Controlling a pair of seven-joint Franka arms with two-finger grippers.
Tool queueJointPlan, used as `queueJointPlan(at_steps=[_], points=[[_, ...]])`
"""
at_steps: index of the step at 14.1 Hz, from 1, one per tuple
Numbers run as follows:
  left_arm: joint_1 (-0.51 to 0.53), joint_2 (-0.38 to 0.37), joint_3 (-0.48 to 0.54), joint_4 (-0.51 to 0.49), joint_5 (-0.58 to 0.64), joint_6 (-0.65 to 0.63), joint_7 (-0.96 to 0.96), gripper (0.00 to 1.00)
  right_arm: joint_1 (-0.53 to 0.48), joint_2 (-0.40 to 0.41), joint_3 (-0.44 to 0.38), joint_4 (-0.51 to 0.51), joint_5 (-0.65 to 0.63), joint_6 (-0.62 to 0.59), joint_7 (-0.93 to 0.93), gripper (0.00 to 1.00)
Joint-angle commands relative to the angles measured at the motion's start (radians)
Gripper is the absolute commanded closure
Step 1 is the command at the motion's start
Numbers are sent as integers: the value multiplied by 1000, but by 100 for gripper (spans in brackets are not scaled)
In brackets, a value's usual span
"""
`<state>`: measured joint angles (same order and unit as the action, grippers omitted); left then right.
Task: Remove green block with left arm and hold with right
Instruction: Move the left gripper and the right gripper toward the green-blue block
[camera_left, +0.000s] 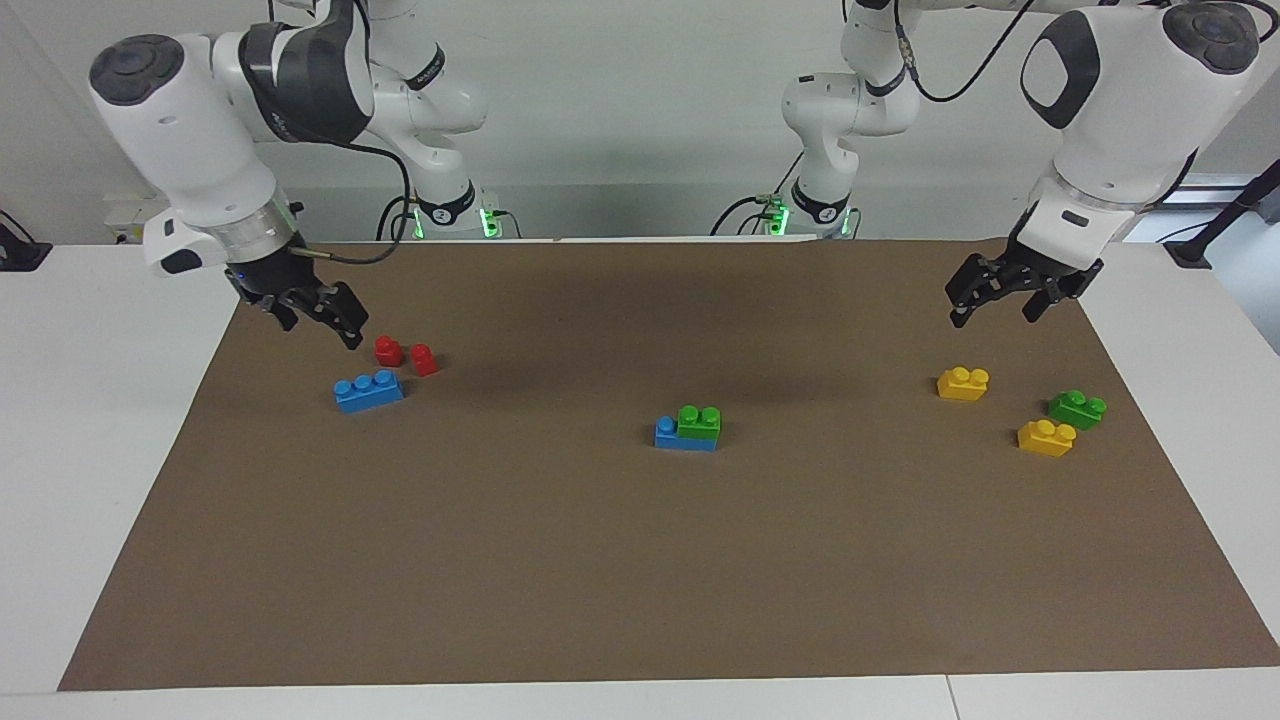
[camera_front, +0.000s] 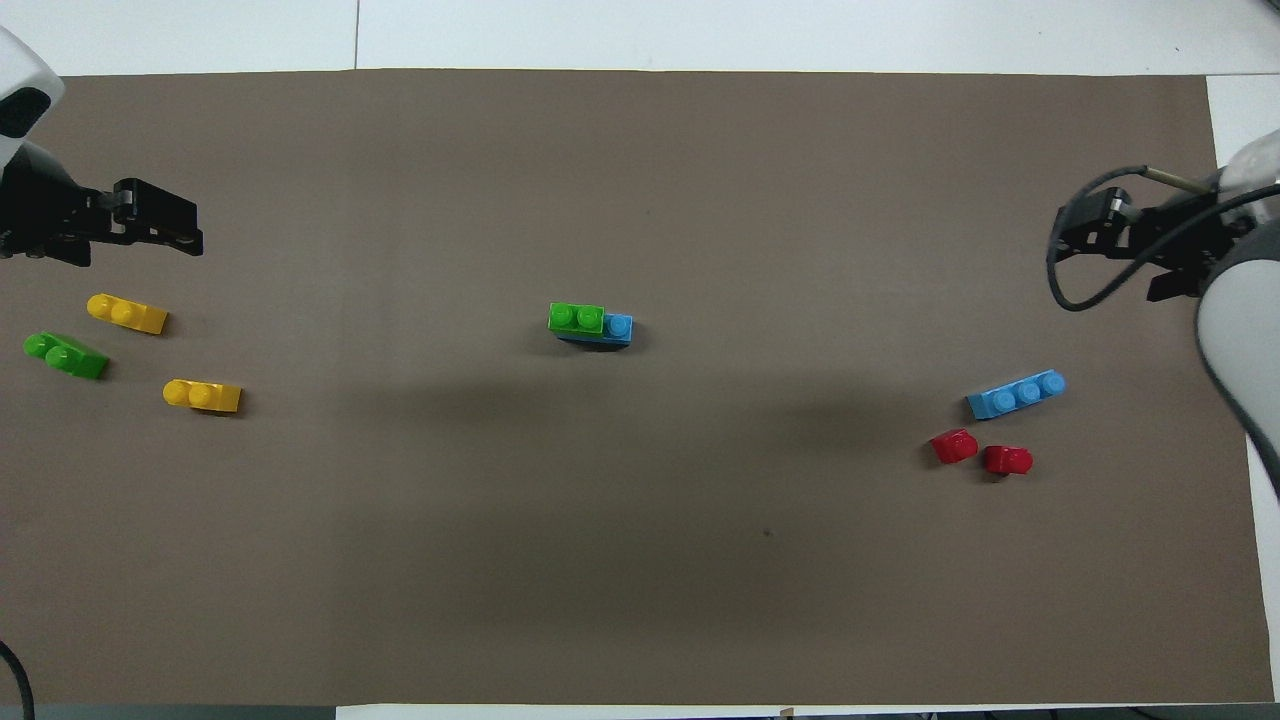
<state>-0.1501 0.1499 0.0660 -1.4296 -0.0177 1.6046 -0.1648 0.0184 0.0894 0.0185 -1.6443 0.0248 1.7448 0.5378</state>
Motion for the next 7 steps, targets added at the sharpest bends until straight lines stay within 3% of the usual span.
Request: queueJointPlan(at_steps=[1, 7], points=[[-31, -23, -12, -29, -15, 46, -232, 0, 75, 21, 3, -23, 79, 59, 337, 0], [-124, -70, -12, -132, -16, 150, -666, 0, 182, 82, 3, -90, 275, 246, 897, 1]])
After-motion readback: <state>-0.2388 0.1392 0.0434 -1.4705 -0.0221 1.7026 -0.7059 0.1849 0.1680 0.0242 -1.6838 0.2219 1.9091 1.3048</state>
